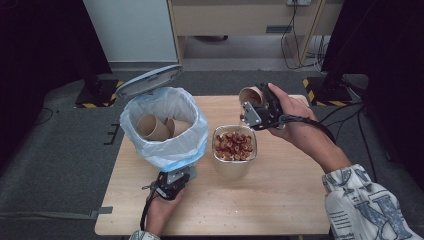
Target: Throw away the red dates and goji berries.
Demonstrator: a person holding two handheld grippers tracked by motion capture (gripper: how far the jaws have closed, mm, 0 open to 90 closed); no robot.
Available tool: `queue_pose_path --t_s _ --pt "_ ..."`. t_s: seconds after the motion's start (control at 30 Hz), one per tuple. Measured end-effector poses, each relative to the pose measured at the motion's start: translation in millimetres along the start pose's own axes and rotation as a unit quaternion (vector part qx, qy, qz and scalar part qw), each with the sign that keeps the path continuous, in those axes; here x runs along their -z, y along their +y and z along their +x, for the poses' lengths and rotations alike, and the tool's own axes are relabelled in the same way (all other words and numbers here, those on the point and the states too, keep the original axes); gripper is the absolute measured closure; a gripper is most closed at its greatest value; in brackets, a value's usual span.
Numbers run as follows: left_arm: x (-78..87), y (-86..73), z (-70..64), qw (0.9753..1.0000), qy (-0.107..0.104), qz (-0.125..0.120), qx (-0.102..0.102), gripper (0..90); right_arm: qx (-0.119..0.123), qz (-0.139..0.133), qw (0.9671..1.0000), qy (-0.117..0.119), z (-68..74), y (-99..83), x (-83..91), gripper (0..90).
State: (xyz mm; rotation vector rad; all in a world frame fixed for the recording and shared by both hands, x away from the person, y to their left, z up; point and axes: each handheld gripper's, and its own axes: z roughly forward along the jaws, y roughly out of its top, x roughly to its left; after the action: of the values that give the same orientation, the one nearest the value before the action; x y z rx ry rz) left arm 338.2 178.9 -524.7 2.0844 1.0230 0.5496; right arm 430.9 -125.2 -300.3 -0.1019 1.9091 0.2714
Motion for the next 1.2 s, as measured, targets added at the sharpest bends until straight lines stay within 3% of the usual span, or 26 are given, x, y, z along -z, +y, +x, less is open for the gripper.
queue_pose_path --t_s 0.5,0.63,1.2 --pt "0.0 0.0 0.1 1.0000 0.000 0.000 0.000 89.7 -0.029 -0.005 0.9995 0.011 0.1 -6.7 -1.0 31.6" --pt "-0.1 -0.1 0.1 1.0000 -0.001 -0.001 0.000 89.7 -0.052 -0.010 0.9985 0.016 -1.0 -10.0 -1.2 31.6" --pt "0.0 0.0 0.2 1.0000 -0.001 0.000 0.000 89.7 -0.067 -0.016 0.9974 0.021 -1.8 -10.8 -1.5 31.4"
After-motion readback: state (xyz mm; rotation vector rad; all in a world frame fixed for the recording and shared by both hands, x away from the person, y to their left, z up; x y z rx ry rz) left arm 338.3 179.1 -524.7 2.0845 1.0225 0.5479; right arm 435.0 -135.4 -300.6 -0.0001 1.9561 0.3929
